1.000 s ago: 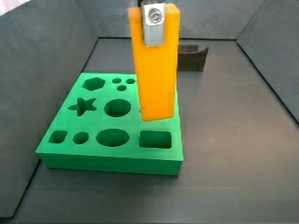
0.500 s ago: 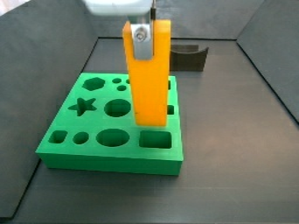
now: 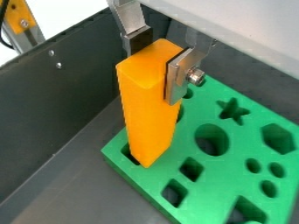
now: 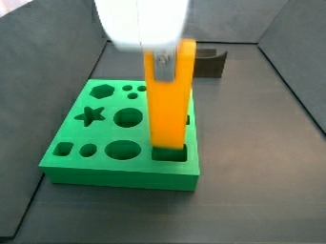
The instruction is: Insert the rectangle object.
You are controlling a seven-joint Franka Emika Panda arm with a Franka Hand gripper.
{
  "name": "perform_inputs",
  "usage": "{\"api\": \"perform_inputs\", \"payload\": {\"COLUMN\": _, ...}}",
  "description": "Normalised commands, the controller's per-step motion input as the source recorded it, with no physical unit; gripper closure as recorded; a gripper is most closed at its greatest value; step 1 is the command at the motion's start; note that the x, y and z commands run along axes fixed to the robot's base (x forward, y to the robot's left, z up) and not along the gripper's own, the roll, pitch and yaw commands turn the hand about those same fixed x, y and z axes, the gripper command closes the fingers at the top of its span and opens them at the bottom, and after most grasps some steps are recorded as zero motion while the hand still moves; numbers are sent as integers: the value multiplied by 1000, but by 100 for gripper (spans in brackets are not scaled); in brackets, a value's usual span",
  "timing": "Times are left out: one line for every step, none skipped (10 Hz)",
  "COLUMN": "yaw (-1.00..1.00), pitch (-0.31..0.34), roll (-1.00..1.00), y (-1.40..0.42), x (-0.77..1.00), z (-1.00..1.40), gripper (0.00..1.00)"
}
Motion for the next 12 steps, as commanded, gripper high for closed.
{"api": "perform_inputs", "payload": {"yaw": 129, "pitch": 247, "roll": 23, "y": -297, "x": 303, "z": -171, "gripper": 100}}
{"api": "perform_inputs", "payload": {"yaw": 223, "pitch": 299, "roll": 71, "y": -363, "x": 397, "z": -197, "gripper": 100}}
{"api": "perform_inputs", "payload": {"yaw": 229, "pitch": 313, "roll": 130, "y": -363, "x": 374, "z": -217, "gripper": 100}}
{"api": "perform_inputs", "payload": {"yaw": 226, "pitch": 291, "roll": 146, "y": -246, "x": 351, "z": -194, "gripper": 100}}
{"api": "perform_inputs", "payload": {"yaw": 237, "pitch": 246, "roll": 69, "y": -106, "x": 300, "z": -237, "gripper": 100}}
{"api": "perform_inputs", "payload": {"yaw": 229, "pitch": 146, "roll": 0, "y": 0, "x": 223, "z": -297, "gripper": 100}}
{"api": "perform_inputs", "payload": {"yaw": 169, "pitch": 0, "roll": 0, "y": 11, "x": 6, "z": -326, "gripper": 100}}
{"api": "perform_inputs", "payload": {"yaw": 29, "pitch": -1, "roll": 0, "y": 9, "x": 0, "z": -343, "gripper": 100}}
{"api": "perform_inputs", "payload": {"yaw": 0, "pitch": -21, "roll": 0, "y": 14, "x": -11, "z": -374, "gripper": 100}}
{"api": "perform_inputs", "payload": {"yaw": -89, "pitch": -143, "roll": -174, "y": 86, "x": -191, "z": -366, "gripper": 100}}
{"api": "perform_inputs", "payload": {"yaw": 0, "pitch": -236, "roll": -147, "y": 0, "x": -77, "z": -429, "gripper": 100}}
{"api": "perform_inputs", "payload": {"yaw": 0, "pitch": -149, "roll": 0, "y": -114, "x": 0, "z": -317, "gripper": 100}}
